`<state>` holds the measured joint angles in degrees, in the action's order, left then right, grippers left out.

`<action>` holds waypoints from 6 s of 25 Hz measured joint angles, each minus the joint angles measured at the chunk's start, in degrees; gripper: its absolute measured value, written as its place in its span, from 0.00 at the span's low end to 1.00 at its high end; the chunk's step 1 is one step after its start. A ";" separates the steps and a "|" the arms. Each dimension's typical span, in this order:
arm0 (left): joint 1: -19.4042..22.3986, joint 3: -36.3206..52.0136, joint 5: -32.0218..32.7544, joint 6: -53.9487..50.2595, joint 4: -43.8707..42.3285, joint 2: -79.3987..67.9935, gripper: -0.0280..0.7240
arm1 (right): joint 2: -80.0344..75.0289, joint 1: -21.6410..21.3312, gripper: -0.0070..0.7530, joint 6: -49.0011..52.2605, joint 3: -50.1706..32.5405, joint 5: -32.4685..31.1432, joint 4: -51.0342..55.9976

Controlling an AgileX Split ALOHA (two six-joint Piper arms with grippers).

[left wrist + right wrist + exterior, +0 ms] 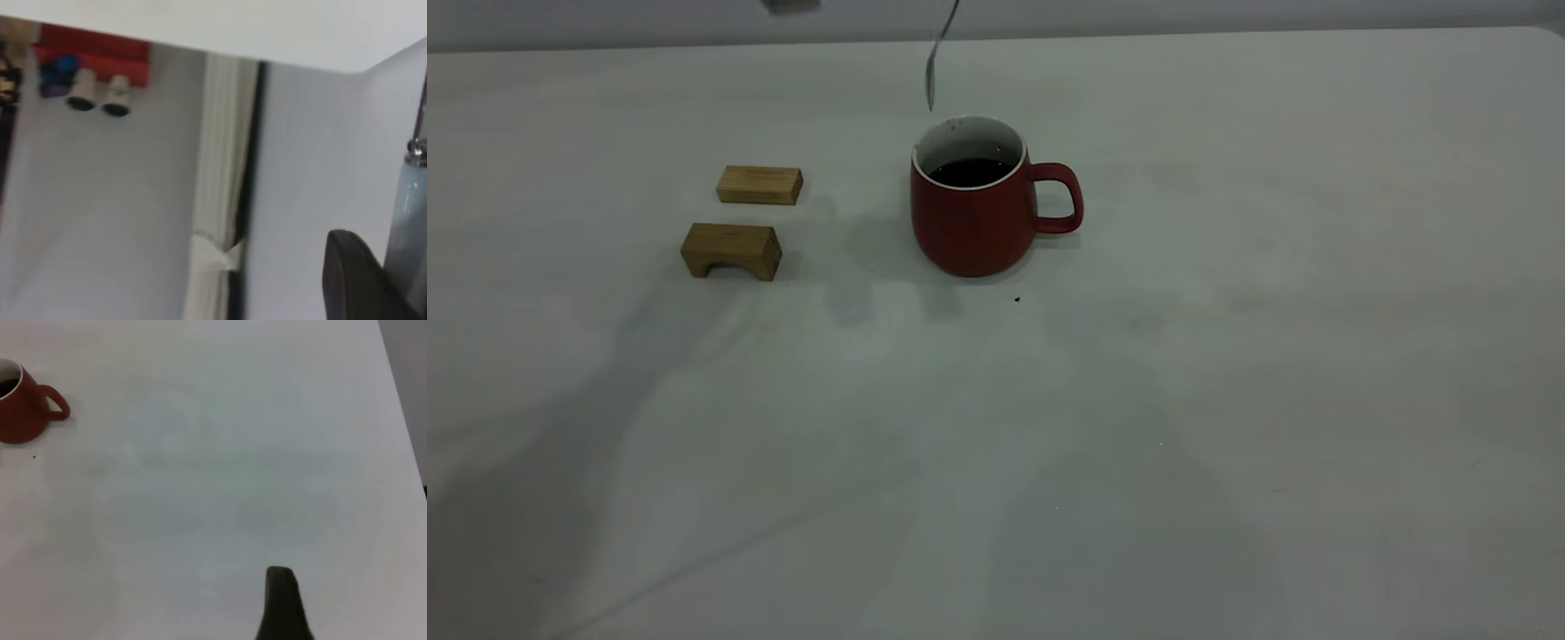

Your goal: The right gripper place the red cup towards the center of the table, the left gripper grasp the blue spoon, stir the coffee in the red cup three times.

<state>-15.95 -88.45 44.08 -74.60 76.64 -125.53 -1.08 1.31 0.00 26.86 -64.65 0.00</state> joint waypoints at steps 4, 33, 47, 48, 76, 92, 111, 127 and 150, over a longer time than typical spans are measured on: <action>-0.04 0.00 -2.01 3.48 6.89 -3.32 0.23 | 0.00 0.00 0.77 0.00 0.00 0.00 0.00; 1.26 -5.85 -4.89 16.68 16.01 -17.12 0.23 | 0.00 0.00 0.77 0.00 0.00 0.00 0.00; 2.45 -6.87 2.77 6.72 4.97 -18.08 0.23 | 0.00 0.00 0.77 0.00 0.00 0.00 0.00; 3.00 -7.19 2.35 6.72 4.60 -18.08 0.23 | 0.00 0.00 0.77 0.00 0.00 0.00 0.00; 3.47 -15.38 1.81 1.75 -0.53 -21.40 0.23 | 0.00 0.00 0.77 0.00 0.00 0.00 0.00; 1.66 -15.40 6.66 5.33 0.60 -21.65 0.23 | 0.00 0.00 0.77 0.00 0.00 0.00 0.00; 2.73 -15.40 7.24 17.27 -14.41 -18.46 0.82 | 0.00 0.00 0.77 0.00 0.00 0.00 0.00; 2.73 -15.40 15.55 66.67 -54.88 10.21 0.65 | 0.00 0.00 0.77 0.00 0.00 0.00 0.00; 5.27 33.25 17.84 65.71 -92.15 94.37 0.60 | 0.00 0.00 0.77 0.00 0.00 0.00 0.00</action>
<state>-10.67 -55.20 61.92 -8.89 -15.52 -31.16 -1.08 1.31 0.00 26.86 -64.65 0.00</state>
